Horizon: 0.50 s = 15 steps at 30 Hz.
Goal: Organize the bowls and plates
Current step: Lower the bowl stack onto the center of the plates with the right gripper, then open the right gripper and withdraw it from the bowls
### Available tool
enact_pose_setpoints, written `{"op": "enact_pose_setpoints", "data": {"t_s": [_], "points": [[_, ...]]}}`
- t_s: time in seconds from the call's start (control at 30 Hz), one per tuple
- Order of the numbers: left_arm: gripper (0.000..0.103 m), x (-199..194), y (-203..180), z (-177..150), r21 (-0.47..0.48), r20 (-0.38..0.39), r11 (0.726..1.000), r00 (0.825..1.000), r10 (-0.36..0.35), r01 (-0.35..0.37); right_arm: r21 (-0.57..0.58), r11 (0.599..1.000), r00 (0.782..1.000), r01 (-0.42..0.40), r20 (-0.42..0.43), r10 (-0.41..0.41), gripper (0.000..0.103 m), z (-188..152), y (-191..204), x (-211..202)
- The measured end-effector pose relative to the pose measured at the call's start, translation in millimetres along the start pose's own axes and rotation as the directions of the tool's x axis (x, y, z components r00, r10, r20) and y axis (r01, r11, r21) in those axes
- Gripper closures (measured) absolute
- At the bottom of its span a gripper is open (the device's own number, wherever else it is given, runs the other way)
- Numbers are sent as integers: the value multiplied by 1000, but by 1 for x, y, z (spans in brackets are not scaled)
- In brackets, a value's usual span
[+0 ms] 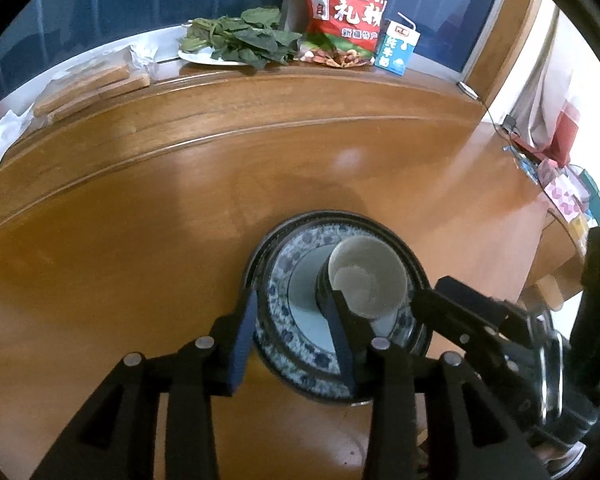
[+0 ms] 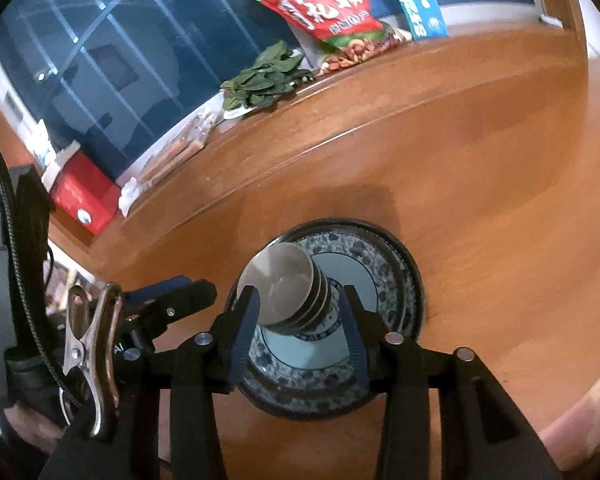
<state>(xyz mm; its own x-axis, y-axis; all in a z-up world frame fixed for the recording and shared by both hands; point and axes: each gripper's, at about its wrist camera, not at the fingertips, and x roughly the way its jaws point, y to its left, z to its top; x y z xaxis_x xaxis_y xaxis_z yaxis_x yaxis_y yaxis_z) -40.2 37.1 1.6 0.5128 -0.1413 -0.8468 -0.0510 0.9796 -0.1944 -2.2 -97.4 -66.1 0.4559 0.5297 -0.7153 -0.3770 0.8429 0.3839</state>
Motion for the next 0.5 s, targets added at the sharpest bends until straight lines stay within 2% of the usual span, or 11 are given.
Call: {"op": "enact_pose_setpoints", "data": {"t_s": [0.17,0.23,0.4,0.5], "points": [[60,-2,-2,-10,16,-4,1000,1000,9,-9,-96,993,997,64,41,-60,55,-14,15,-13],[56,-2,-3,-14,22,-7,1000,1000,10,-10,-119,989,996,85,44,-80,55,-19,18,-16],[49,2,-7,-21,40,-15,999,999,33,-33,-98,989,993,108,53,-103,55,-26,16,-20],[49,3,-7,-25,42,-20,999,999,35,-34,-86,990,992,116,50,-112,54,-29,13,-20]]}}
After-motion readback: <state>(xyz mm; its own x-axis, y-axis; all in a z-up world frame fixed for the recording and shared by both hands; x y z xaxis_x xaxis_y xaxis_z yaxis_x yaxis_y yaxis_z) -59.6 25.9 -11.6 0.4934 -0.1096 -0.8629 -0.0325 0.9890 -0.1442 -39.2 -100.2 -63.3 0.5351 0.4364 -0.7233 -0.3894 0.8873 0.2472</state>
